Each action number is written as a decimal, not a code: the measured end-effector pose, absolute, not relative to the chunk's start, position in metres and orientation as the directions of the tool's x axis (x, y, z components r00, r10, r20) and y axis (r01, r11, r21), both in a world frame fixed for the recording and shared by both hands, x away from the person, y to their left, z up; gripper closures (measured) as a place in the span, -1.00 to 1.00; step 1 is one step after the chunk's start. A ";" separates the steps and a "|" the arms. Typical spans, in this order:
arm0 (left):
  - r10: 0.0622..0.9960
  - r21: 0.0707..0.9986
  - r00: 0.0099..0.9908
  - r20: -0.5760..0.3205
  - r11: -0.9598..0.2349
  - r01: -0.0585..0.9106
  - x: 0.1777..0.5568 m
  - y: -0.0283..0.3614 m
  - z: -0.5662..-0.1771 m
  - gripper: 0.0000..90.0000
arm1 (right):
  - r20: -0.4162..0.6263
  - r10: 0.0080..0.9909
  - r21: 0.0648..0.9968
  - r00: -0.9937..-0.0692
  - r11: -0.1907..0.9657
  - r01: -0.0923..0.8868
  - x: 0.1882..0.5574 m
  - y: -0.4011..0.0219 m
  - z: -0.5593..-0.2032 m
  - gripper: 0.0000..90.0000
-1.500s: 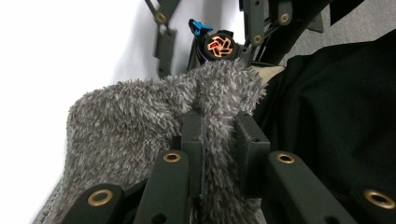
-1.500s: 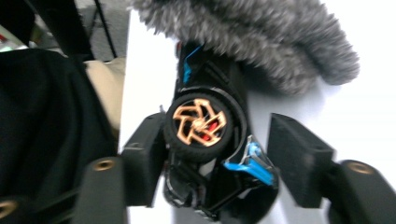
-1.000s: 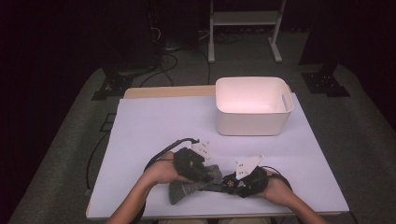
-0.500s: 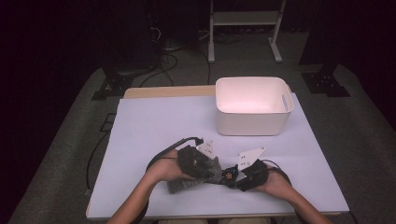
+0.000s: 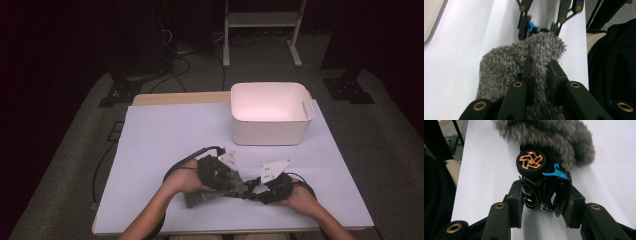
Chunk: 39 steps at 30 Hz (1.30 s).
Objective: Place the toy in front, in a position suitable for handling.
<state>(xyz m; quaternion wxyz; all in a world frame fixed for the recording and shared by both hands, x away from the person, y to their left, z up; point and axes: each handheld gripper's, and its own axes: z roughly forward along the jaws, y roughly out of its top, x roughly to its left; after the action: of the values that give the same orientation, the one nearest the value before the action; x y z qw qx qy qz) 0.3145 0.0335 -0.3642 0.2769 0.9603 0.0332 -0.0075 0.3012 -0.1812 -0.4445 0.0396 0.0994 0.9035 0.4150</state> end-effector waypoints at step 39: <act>0.017 0.522 1.000 -0.009 -0.853 0.019 0.316 0.015 -0.365 0.73 | 0.000 0.215 0.756 -0.977 0.639 0.141 0.301 -0.179 -0.445 0.27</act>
<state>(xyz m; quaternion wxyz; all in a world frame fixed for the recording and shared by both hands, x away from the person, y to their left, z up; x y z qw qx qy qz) 0.3157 0.0148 -0.3649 0.2713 0.9625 0.0092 -0.0019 0.3008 -0.1788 -0.4453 0.0450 0.0984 0.9042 0.4132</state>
